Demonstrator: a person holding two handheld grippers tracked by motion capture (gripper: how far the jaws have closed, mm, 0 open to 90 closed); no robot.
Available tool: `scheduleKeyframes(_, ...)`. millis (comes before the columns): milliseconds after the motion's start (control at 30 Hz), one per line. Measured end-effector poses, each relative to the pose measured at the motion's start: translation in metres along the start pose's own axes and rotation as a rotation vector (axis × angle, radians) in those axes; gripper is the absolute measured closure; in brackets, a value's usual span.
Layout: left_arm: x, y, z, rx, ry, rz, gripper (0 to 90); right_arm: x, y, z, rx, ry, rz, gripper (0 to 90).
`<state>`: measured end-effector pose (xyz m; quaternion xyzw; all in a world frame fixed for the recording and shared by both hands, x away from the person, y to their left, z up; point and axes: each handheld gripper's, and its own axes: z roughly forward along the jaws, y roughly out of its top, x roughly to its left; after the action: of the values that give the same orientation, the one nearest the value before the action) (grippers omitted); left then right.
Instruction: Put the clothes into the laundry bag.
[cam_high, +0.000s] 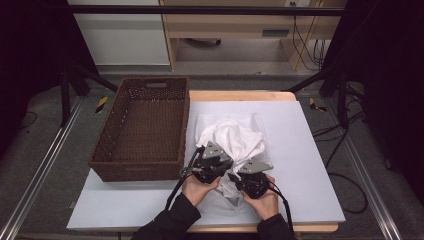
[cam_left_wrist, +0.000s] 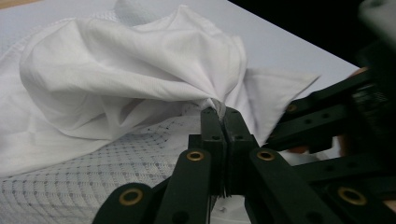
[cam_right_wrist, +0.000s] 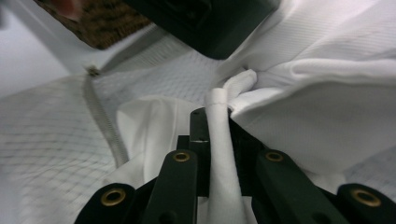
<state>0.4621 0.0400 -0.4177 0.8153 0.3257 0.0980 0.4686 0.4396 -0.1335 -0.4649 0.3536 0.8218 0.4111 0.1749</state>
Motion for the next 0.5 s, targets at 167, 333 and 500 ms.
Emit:
scheduleKeyframes(167,0.001,-0.002,0.001,-0.001,0.002,-0.001,88.9,-0.002,0.000,0.016,-0.009,-0.078,0.004,79.1)
scheduleKeyframes(333,0.008,-0.004,-0.003,-0.009,0.002,-0.015,88.8,-0.001,-0.005,0.008,-0.046,0.022,0.005,53.8)
scheduleKeyframes(500,0.012,-0.004,-0.006,-0.015,0.008,-0.019,88.7,-0.010,-0.010,-0.039,-0.158,0.087,0.068,37.4)
